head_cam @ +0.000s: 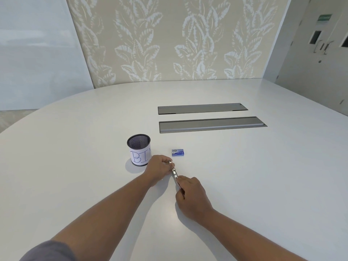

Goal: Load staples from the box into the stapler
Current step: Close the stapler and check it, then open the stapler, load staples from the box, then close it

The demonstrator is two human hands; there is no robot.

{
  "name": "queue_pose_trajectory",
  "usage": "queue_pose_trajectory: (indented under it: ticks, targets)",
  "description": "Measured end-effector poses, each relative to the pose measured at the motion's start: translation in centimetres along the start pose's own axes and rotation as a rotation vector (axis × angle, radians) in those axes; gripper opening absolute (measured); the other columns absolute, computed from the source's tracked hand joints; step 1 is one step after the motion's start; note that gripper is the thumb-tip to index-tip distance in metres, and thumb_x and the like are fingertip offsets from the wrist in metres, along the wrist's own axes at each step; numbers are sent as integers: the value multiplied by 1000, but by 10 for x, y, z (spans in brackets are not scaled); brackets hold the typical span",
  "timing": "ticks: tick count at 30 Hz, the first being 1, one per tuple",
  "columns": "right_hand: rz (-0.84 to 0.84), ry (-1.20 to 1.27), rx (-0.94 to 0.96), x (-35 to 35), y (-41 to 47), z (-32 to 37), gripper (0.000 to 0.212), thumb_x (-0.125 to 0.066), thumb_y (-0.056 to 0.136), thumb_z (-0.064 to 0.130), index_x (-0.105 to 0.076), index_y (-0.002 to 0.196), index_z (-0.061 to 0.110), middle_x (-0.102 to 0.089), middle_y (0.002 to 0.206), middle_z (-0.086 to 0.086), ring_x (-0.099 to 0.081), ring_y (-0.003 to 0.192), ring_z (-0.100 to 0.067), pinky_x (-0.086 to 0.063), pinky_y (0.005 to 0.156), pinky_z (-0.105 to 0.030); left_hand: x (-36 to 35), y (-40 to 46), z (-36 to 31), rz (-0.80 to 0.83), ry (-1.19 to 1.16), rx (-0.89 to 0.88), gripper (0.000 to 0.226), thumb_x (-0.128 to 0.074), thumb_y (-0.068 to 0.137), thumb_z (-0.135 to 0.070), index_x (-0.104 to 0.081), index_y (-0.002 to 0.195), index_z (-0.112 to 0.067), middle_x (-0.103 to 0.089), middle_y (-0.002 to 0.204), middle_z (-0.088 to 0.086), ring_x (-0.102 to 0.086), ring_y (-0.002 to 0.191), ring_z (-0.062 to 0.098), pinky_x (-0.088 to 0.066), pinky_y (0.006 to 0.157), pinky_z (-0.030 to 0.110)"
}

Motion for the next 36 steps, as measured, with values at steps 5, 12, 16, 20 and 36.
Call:
queue_pose_trajectory:
  ticks: [5, 12, 16, 20, 36]
  targets:
    - [12, -45, 18, 0, -2, 4, 40, -37, 86, 14, -62, 117, 13, -63, 111, 7, -41, 91, -18, -44, 82, -33, 1, 0, 0, 1, 30, -6, 22, -72, 90, -5, -69, 111, 0, -70, 105, 20, -74, 92, 35, -61, 88, 43]
    - [42, -97, 51, -2, -3, 12, 27, -40, 86, 15, -62, 100, 9, -60, 117, 1, -42, 92, -23, -45, 85, -37, 3, 0, -1, 4, 51, -18, 19, -74, 89, -7, -71, 108, -4, -71, 107, 20, -73, 97, 39, -60, 89, 50]
    - [46, -88, 73, -2, -2, 14, 10, -44, 85, 16, -52, 83, 11, -58, 105, -1, -43, 87, -24, -44, 80, -37, 7, 0, -1, 12, 149, -44, 21, -76, 88, -14, -73, 108, -9, -73, 106, 11, -74, 92, 34, -60, 80, 41]
    - [24, -51, 45, 2, 4, 16, 19, -47, 89, 21, -47, 74, 10, -55, 92, 1, -47, 79, -23, -46, 72, -39, 9, 3, -3, 33, 205, -50, 21, -76, 88, -17, -74, 108, -11, -75, 102, 12, -70, 78, 26, -53, 62, 33]
    - [-13, 6, -153, 36, 103, -41, 35, -59, 91, 18, -65, 125, 11, -69, 108, -7, -63, 95, -27, -46, 87, -36, 3, 49, -19, -93, 421, -196, 31, -67, 95, -25, -68, 124, -14, -67, 121, 2, -63, 106, 19, -47, 94, 30]
Point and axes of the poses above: each hand's wrist, its own y-axis towards the middle knuckle, its own x-axis out of the back of the hand, z = x × y, the point moved 1 cm from there along y, towards the middle knuckle
